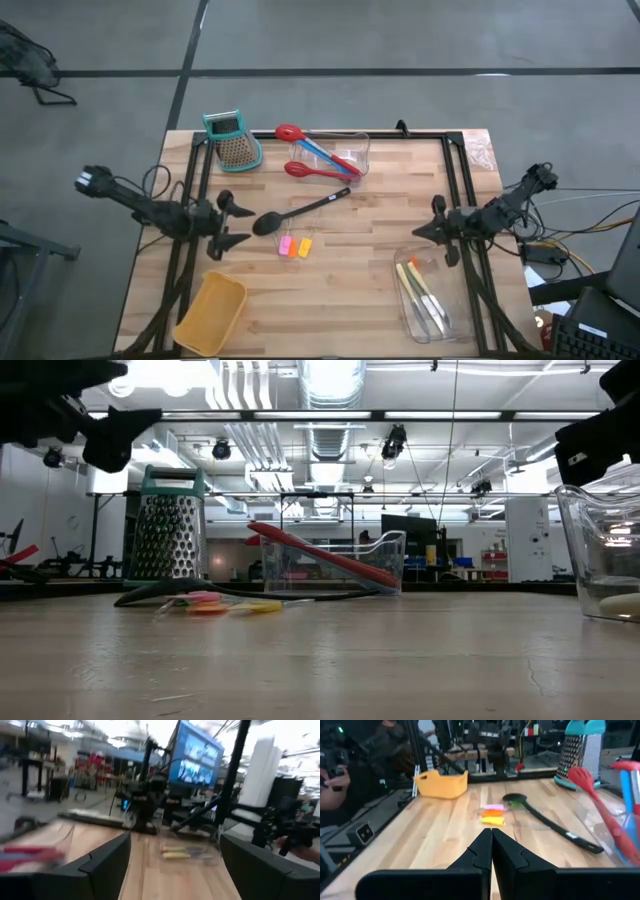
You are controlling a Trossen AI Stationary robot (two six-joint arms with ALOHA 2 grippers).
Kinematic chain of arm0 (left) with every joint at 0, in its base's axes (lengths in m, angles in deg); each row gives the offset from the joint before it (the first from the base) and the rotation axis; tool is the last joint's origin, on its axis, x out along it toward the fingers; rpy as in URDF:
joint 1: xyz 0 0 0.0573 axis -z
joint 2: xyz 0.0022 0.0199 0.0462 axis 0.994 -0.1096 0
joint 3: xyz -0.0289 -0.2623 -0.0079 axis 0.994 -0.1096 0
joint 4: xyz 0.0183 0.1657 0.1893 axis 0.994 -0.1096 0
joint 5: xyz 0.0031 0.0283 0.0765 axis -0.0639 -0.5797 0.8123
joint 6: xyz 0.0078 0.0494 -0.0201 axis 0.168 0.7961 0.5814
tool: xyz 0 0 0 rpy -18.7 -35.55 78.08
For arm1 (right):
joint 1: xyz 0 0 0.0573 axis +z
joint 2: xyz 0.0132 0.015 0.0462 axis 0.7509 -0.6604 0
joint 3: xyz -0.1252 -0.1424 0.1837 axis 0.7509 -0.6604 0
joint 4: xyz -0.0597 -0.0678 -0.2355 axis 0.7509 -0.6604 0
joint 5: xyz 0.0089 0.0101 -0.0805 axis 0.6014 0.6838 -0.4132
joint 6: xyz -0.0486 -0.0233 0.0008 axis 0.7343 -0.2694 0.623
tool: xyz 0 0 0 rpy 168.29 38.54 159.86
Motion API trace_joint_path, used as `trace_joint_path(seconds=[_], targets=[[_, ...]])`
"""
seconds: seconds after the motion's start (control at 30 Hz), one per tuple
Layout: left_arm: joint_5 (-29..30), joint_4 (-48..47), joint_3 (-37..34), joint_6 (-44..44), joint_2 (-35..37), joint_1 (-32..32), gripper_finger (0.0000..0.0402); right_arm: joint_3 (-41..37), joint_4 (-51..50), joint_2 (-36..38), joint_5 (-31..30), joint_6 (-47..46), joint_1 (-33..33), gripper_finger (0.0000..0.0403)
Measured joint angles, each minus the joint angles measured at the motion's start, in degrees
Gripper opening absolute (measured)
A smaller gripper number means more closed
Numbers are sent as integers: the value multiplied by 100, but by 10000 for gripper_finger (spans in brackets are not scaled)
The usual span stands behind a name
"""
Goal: Pick & Place Kitchen Items
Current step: Put the black slotted spoon into the top transparent bin
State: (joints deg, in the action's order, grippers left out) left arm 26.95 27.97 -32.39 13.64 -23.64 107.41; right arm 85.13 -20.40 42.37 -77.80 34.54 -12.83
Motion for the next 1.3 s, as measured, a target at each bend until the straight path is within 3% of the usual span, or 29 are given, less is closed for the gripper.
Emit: trace_joint_path(seconds=[0.13,0.37,0.57,0.87,1.03,1.3], targets=[[194,-736,378,-140,-487,-7,310,0,-6,-162,-3,-15,0,9],[434,-3132,1920,-485,-1596,-290,301,0,-6,-336,-7,0,0,9],[92,-4155,2997,-393,-2723,-869,300,0,-6,-366,-7,3,0,9],[-862,-4579,4075,228,-4444,-2147,300,0,-4,-360,-7,-8,0,9],[-1037,-4605,4250,407,-5317,-2710,300,0,-4,-364,-10,-8,0,9],[-1294,-4029,4298,682,-6319,-3073,300,0,-4,-364,-10,1,0,9]])
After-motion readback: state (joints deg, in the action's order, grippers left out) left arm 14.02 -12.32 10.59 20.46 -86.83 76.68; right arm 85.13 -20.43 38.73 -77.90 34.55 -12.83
